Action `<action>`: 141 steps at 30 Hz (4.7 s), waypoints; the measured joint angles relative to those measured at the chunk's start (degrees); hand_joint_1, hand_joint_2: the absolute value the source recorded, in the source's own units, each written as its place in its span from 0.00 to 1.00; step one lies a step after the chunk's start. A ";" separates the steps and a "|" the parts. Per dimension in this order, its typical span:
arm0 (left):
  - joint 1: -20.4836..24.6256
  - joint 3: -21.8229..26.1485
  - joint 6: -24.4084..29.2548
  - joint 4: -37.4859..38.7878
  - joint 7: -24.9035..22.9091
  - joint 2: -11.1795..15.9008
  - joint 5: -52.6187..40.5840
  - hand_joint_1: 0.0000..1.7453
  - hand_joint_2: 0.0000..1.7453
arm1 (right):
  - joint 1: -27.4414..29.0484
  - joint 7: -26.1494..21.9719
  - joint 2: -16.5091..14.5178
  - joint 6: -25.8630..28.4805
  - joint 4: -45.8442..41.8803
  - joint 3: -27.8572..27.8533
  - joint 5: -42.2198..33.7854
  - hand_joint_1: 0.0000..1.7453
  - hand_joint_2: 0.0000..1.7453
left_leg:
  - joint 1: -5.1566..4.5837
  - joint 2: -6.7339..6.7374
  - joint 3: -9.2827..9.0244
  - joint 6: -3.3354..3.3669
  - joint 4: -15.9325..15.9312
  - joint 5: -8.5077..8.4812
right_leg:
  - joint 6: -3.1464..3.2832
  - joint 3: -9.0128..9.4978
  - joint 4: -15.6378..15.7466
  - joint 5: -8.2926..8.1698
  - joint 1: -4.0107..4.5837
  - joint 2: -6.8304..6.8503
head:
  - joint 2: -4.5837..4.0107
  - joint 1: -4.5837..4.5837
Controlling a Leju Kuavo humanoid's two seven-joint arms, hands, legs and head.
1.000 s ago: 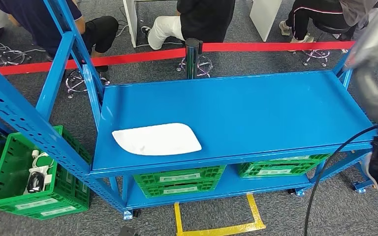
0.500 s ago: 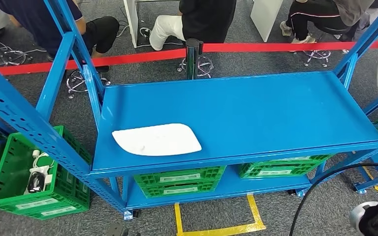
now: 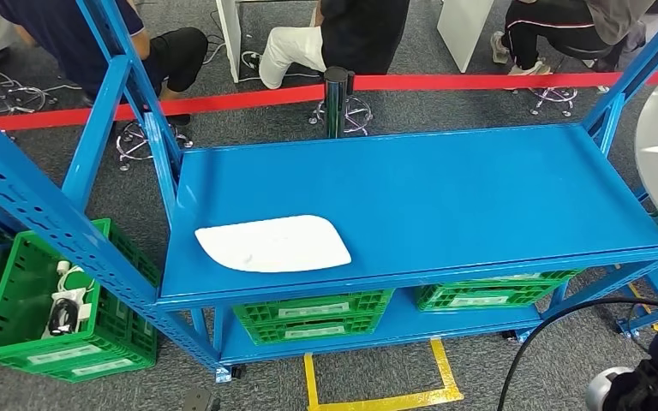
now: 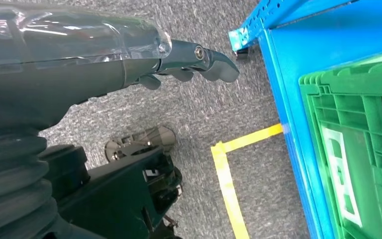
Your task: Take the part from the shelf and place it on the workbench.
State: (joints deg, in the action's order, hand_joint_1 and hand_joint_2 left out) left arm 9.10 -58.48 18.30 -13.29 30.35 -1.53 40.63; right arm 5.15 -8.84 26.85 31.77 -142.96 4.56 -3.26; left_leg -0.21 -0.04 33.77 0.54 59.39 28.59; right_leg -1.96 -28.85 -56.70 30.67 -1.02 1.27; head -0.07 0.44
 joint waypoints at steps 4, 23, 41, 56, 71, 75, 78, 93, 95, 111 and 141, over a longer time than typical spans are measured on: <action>0.00 0.01 -1.15 -0.23 0.20 -0.44 0.35 0.00 1.00 | 0.96 -0.28 -1.20 0.37 0.31 1.94 1.09 1.00 1.00 | 0.00 0.08 0.00 0.00 0.00 0.00 | 0.01 0.00 0.00 0.00 0.00 -0.01 | 0.00 -0.02; 0.03 0.49 -1.76 -0.87 1.05 -1.40 -2.23 0.00 1.00 | 1.73 -0.16 -3.18 4.14 3.89 8.27 -5.73 1.00 1.00 | -0.45 0.73 -0.03 0.48 0.07 0.30 | -0.23 -0.03 0.06 -0.08 -0.35 -0.20 | 0.00 -0.08; -1.38 0.46 -0.97 -0.71 -3.04 -1.03 -3.90 0.00 1.00 | 0.36 -0.34 -3.34 3.18 6.59 9.72 -5.35 1.00 1.00 | -0.47 0.66 -0.46 0.69 -0.83 -0.29 | 0.10 -2.04 -1.14 -1.37 -0.24 -1.54 | 0.00 0.44; -2.11 0.45 3.10 -0.25 -3.93 3.06 0.49 0.00 1.00 | -3.75 -6.34 -5.91 -0.72 12.02 14.24 -12.04 1.00 1.00 | 0.52 -0.03 -6.11 -1.80 -1.87 3.97 | 0.83 -6.49 -1.31 -5.53 -0.32 -0.13 | 0.00 -1.48; -2.14 0.45 3.84 0.03 -4.45 4.07 0.38 0.00 1.00 | -4.47 -6.76 -6.40 -0.98 15.25 15.91 -12.49 1.00 1.00 | -0.93 0.75 1.09 0.58 -2.15 -3.03 | 1.96 2.45 0.30 0.84 0.92 -1.18 | 0.00 0.34; -2.24 0.43 3.69 0.07 -6.43 3.93 -1.53 0.00 1.00 | -5.13 -6.37 -6.03 -0.67 14.95 15.58 -12.38 1.00 1.00 | -0.62 0.68 2.03 -0.72 -1.43 -2.86 | 2.74 2.32 2.49 -0.57 1.08 -0.88 | 0.00 0.38; -2.16 0.39 3.68 0.07 -7.48 3.91 -2.48 0.00 1.00 | -6.13 -5.39 -6.02 -0.79 14.67 15.58 -11.99 1.00 1.00 | -0.04 -0.02 4.54 -1.61 6.39 4.82 | 3.33 0.29 2.67 -2.44 0.86 -0.60 | 0.00 -0.28; -1.63 0.32 4.96 0.16 -10.12 4.80 -2.15 0.00 1.00 | -7.83 -9.25 -6.84 -1.58 14.67 17.00 -12.97 1.00 1.00 | 0.54 0.08 -4.20 0.85 -2.52 1.59 | -0.56 -9.49 -8.60 1.48 0.06 -0.62 | 0.00 -0.94; -1.70 0.32 4.96 0.16 -10.09 4.80 -2.10 0.00 1.00 | -7.82 -9.26 -6.95 -1.66 14.69 17.14 -12.99 1.00 1.00 | 0.34 0.05 -2.60 0.99 -2.41 0.33 | -0.67 -10.34 -15.48 5.13 0.07 -0.71 | 0.00 -0.34; -2.06 0.30 5.60 0.18 -10.73 4.34 -2.46 0.00 1.00 | -6.82 -11.24 -7.66 -4.31 14.67 17.16 -16.87 1.00 1.00 | 0.19 0.05 6.29 -2.30 14.00 7.60 | 3.18 -2.04 2.03 -3.38 0.97 -0.55 | 0.00 -1.24; -0.88 -0.19 5.90 0.20 -11.68 5.22 -3.40 0.00 1.00 | -7.71 -11.07 -8.30 -7.32 15.84 17.66 -18.51 1.00 1.00 | 0.56 0.13 7.05 -2.40 13.92 7.92 | 2.83 -2.33 0.60 -2.31 0.67 -0.64 | 0.00 -2.69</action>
State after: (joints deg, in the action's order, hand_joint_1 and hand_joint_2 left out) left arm 8.23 -58.66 24.20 -13.09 18.67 3.69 37.22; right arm -2.55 -19.91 18.54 24.46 -127.11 22.22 -21.77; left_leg 0.35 0.09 40.82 -1.86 73.31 36.51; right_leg 0.87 -31.18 -56.10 28.37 -0.35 0.63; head -0.07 -2.25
